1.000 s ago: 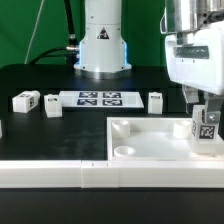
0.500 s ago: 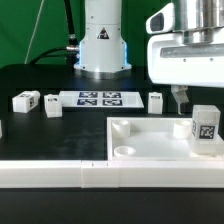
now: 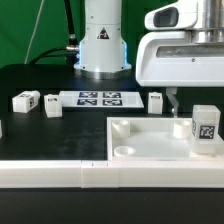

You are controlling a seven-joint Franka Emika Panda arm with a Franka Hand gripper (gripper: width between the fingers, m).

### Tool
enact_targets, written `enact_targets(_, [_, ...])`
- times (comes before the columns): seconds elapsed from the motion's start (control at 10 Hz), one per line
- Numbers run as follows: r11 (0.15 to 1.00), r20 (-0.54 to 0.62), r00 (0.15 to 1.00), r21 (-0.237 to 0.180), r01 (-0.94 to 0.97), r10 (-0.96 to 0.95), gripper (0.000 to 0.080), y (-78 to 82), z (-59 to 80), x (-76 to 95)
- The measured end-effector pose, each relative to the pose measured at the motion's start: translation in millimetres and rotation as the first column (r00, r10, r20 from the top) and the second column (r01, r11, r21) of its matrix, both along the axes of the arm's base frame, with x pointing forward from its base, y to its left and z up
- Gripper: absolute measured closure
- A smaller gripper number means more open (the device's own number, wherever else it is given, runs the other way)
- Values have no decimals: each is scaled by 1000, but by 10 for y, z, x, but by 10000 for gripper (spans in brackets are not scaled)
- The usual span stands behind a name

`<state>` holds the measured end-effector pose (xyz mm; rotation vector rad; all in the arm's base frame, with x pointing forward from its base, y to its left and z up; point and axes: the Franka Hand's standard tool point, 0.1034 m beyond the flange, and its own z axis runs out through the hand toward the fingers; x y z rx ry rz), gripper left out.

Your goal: Assemble one leg

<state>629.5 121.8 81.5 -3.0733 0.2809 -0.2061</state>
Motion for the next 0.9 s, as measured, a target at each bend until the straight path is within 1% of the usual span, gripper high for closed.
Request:
enact_targets(0.1, [996,3,996,-13,-89,89,150,-39,0,8])
enact_targets(0.2, [995,4,995,-15,-98,98,150,-47,1,10])
enact_targets(0.3, [986,5,987,-25,-162,163,150,-49,1,12])
enact_targets(0.5, [988,5,988,-23,-152,152,150,-50,-1,11])
enact_targets(0.7, [989,5,989,-22,-145,145,410,-49,-2,11])
enact_targets(0.8, [992,5,992,-18,-124,124,508,-50,-2,12])
enact_targets(0.9, [993,5,993,-17,-116,116,508,-50,-2,12])
